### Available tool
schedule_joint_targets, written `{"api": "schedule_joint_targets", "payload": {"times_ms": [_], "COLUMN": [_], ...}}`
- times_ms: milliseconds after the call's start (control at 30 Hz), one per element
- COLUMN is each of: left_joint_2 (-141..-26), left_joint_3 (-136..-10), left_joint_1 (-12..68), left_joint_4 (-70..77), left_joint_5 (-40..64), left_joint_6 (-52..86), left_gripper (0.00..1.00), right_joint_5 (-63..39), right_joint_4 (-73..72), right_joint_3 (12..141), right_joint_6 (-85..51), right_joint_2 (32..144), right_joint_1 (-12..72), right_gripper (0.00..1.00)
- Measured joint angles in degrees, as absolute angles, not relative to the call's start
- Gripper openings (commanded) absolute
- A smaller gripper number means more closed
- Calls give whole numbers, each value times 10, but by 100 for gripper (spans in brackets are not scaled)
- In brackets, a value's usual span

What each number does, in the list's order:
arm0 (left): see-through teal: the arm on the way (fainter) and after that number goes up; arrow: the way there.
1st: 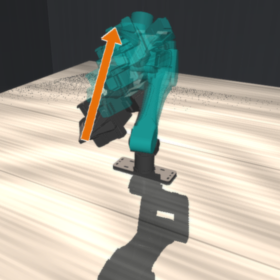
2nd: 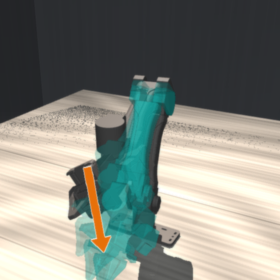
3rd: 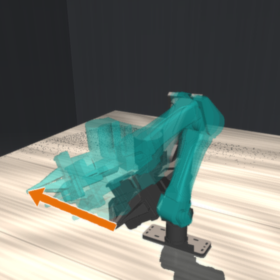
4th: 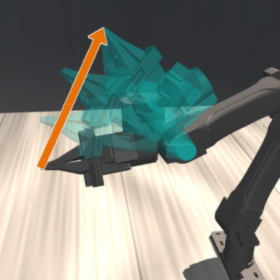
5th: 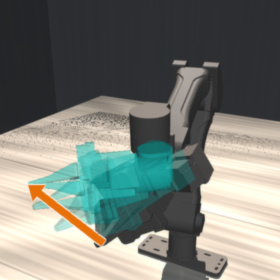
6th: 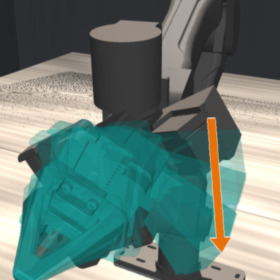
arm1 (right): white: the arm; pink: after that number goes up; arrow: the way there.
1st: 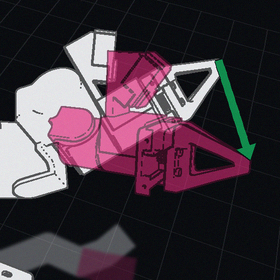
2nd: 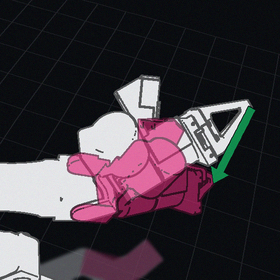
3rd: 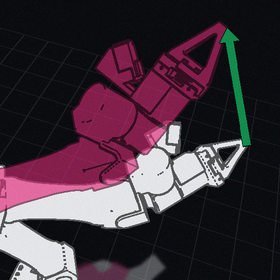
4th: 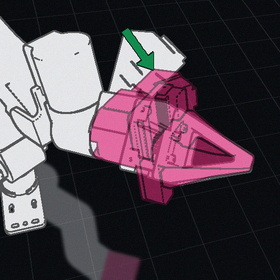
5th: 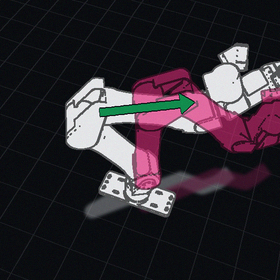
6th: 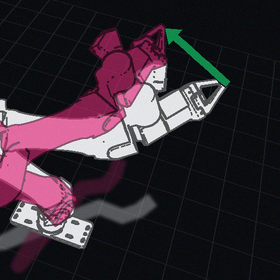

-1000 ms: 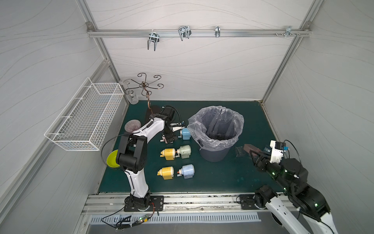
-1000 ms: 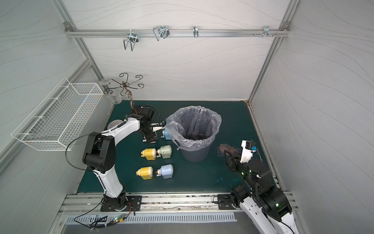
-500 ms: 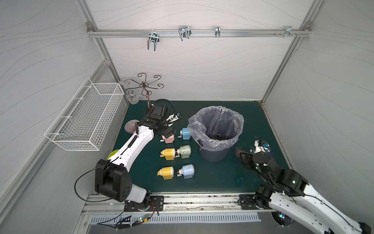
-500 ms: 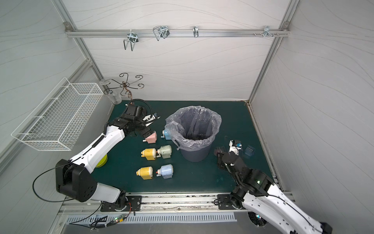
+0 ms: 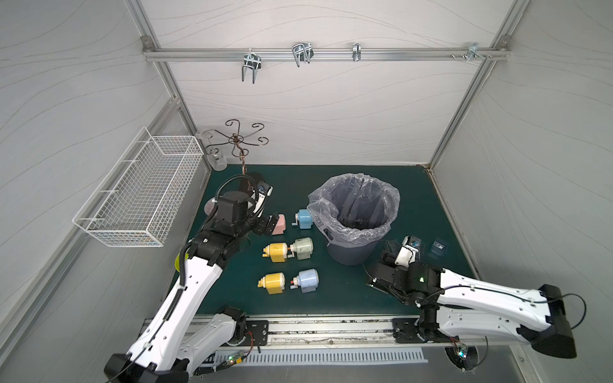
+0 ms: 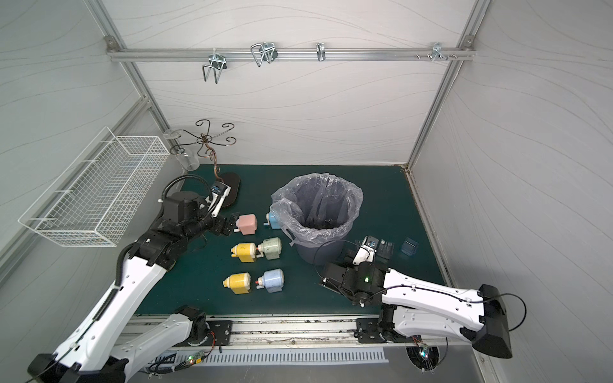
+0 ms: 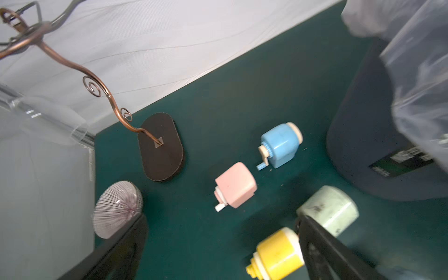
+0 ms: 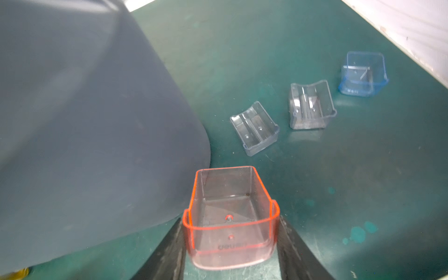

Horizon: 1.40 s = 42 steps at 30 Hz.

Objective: Take out the pencil sharpener tray and clean the shavings
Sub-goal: Place the container at the center of the board.

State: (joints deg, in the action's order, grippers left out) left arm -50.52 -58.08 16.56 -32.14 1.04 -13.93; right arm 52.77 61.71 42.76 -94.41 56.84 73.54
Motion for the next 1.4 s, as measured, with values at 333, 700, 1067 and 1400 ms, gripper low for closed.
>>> {"api": "schedule_joint_targets", "payload": {"times_ms": [333, 700, 1067, 1400], "left_joint_2": [-382, -320, -340, -341], "left_joint_3": [-548, -533, -533, -533], "left_joint_1": [166, 166, 166, 166], "left_joint_4": [-373, -432, -458, -475], "left_joint_5": [63, 41, 51, 47], "left_joint_6": [-30, 31, 30, 12], "left_gripper": [100, 100, 100, 100], "right_joint_5": [613, 599, 552, 509], "right_joint_4": [641, 646, 477, 485], "right_joint_3": [416, 376, 341, 384], "right_joint_6": [-1128, -1185, -1185, -1190], "right_joint_2": [742, 872, 848, 848], "right_joint_1": [843, 866, 808, 801], "right_gripper": [0, 0, 46, 75]}}
